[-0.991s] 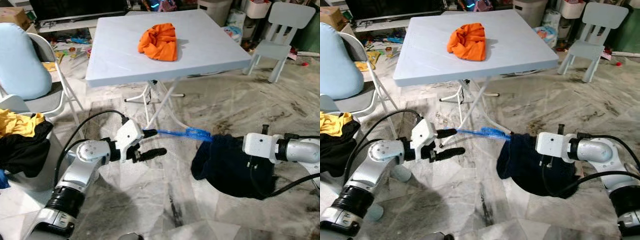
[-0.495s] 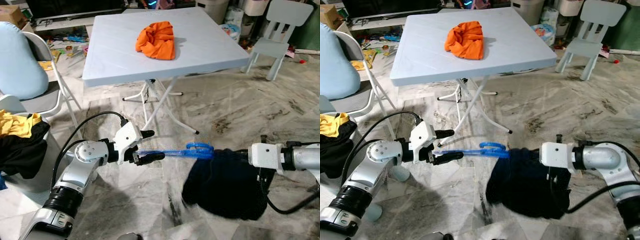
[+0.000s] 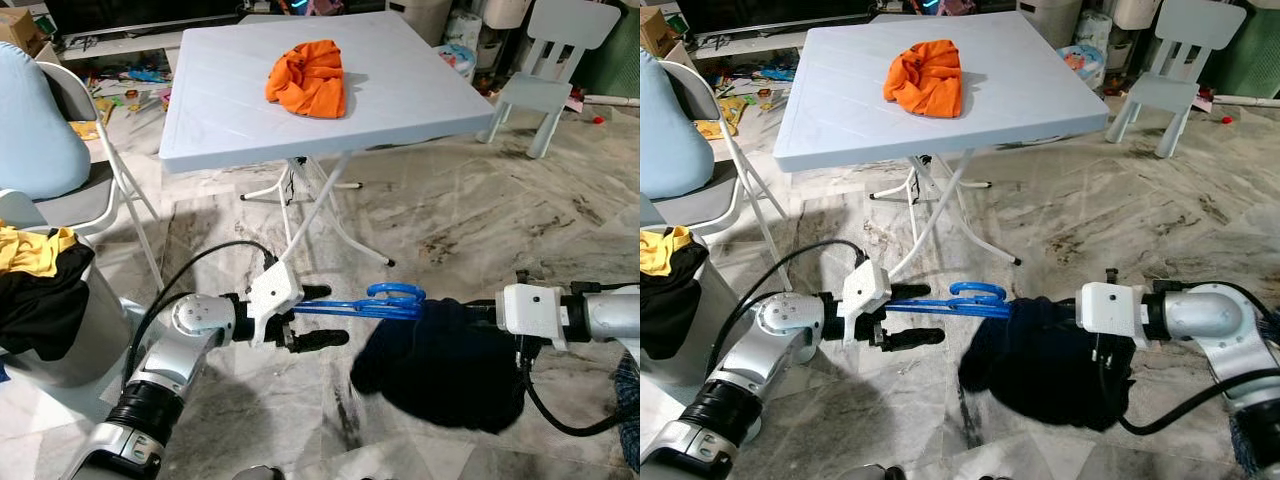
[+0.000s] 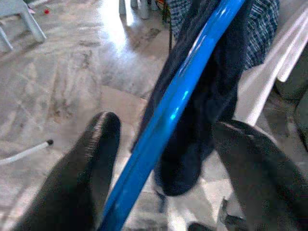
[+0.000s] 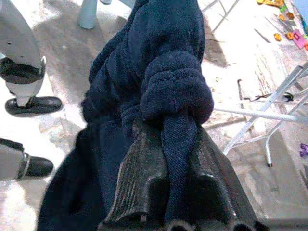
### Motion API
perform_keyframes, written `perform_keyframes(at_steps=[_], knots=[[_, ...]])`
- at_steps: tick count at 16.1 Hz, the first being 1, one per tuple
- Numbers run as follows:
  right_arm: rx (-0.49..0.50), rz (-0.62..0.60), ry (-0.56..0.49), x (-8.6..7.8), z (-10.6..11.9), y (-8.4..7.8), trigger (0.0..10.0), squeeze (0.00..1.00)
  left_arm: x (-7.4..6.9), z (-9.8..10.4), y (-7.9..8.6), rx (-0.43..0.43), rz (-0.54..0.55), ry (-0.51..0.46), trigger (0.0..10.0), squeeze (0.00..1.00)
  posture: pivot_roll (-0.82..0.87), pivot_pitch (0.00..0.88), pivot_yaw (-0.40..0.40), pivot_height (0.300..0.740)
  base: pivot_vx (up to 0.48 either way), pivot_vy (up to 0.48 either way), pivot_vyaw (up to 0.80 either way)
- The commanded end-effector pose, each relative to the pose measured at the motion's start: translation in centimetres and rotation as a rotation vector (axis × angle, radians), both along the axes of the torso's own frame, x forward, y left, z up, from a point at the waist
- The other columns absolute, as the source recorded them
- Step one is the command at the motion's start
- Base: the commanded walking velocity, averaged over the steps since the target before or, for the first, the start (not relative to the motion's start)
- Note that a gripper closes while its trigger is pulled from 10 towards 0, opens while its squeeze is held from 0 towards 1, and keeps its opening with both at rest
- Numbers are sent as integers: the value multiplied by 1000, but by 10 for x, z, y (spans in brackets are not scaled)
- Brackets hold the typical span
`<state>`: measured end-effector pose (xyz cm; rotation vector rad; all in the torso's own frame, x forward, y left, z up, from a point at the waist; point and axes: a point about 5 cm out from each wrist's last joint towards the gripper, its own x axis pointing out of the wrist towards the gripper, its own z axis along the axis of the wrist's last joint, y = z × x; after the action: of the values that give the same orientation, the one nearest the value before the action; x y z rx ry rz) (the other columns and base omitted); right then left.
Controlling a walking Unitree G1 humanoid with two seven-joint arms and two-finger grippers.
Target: Hang hanger
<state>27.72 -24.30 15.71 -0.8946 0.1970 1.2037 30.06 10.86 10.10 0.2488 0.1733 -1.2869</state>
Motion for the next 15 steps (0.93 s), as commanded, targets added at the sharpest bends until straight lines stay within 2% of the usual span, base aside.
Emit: perform_keyframes(at_steps=[1,6,7,9,10,14,15], knots=[[6,6,-30,-1,13,-3,10000,0,1,3,0,9,-33,7,0,0,-88,101,6,740,0,0,0],[4,-2,6,-7,6,-3,10000,0,8,12,5,21,-29,-27,0,0,-84,100,13,740,0,0,0],[3,3,10,-7,5,-2,10000,0,8,14,4,21,-41,-32,1922,0,-83,100,13,740,0,0,0],[6,13,13,-6,3,2,10000,0,7,15,2,18,-52,-34,1922,0,-80,99,13,740,0,0,0],[7,16,13,-5,2,4,10000,0,6,14,1,19,-59,-32,1098,0,-80,99,13,740,0,0,0],[18,17,4,-4,3,7,10000,0,0,7,-2,29,-96,15,510,0,-80,99,14,740,0,0,0],[22,16,0,-4,3,8,10000,0,-1,5,-2,34,-103,24,0,0,-80,99,14,740,0,0,0]])
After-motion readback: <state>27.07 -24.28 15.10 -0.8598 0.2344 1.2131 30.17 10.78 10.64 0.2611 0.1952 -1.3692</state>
